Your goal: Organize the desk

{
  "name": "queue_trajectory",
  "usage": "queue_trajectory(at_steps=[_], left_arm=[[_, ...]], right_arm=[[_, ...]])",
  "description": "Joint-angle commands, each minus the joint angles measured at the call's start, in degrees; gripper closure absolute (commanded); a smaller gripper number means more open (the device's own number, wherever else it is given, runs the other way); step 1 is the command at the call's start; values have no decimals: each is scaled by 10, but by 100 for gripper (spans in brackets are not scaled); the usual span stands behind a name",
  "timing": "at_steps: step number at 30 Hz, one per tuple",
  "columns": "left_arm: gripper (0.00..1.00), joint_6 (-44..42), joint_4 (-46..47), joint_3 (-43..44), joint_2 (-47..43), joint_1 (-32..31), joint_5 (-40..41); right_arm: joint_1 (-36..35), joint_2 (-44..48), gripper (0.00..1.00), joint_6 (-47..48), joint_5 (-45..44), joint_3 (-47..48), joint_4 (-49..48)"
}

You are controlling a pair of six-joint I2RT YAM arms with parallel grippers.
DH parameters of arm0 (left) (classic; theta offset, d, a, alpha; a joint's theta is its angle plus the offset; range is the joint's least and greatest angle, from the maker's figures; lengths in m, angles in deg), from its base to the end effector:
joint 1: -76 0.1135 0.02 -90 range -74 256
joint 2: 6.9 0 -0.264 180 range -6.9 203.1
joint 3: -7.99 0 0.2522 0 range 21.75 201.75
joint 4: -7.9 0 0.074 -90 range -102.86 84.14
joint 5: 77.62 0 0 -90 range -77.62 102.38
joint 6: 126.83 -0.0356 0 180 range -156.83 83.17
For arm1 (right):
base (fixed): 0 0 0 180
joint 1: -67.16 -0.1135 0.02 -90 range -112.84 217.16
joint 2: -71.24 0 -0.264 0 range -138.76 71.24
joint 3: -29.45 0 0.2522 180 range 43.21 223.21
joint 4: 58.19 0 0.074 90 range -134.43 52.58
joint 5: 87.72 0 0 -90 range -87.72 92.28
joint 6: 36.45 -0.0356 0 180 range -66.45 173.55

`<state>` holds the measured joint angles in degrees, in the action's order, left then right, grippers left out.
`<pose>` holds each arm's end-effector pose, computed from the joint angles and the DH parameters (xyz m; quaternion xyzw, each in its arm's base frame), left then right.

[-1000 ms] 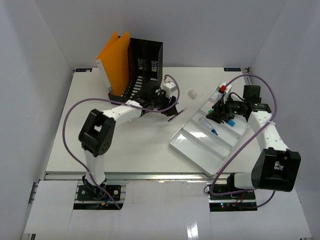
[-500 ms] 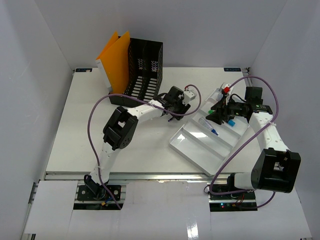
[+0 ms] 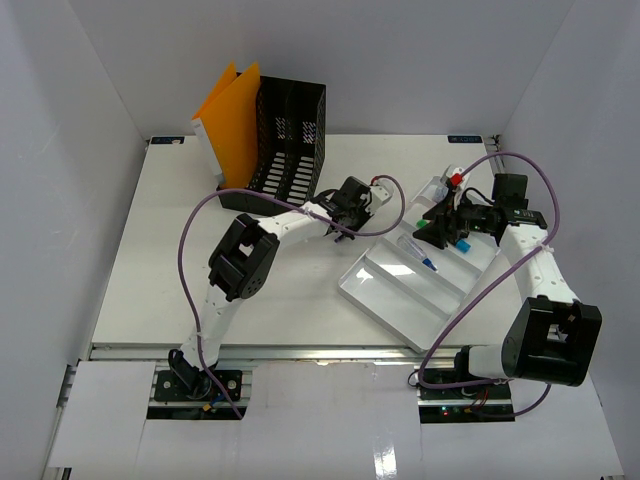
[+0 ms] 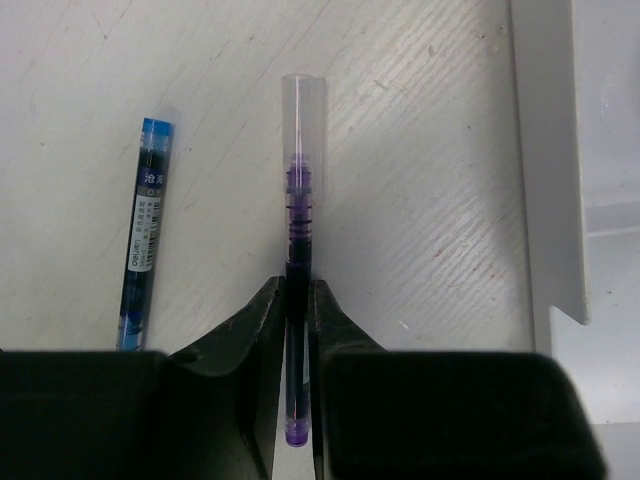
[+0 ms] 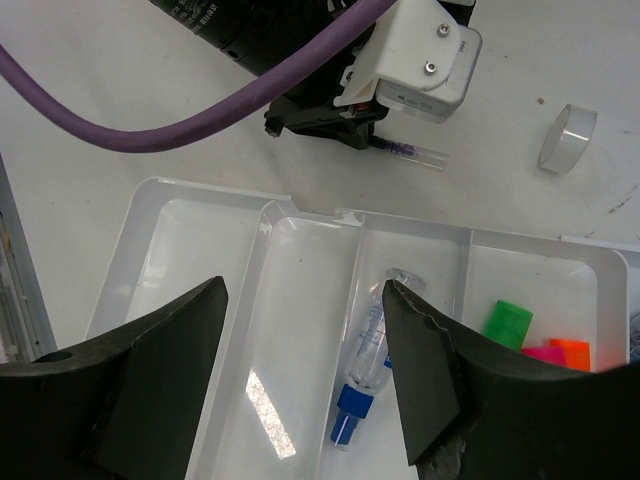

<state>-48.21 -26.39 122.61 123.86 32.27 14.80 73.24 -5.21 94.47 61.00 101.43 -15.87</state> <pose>0.3655 -0.3476 0.1589 0.4289 0.8374 -0.0752 0.3306 0.2746 0.0013 0.2831 -0.4148 0.7191 0.2901 0.4761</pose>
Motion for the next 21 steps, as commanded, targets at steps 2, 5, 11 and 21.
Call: queue_trajectory(at_steps=[2, 5, 11, 21], left_arm=[[91, 2, -10, -12, -21, -3, 21], [96, 4, -9, -17, -32, -2, 24], [100, -15, 8, -54, -101, -3, 15], [100, -180, 127, -225, -274, -3, -144]], right_arm=[[8, 2, 30, 1, 23, -4, 5], [11, 3, 30, 1, 26, -4, 5], [29, 8, 31, 0, 36, -5, 5], [50, 14, 31, -1, 44, -8, 4]])
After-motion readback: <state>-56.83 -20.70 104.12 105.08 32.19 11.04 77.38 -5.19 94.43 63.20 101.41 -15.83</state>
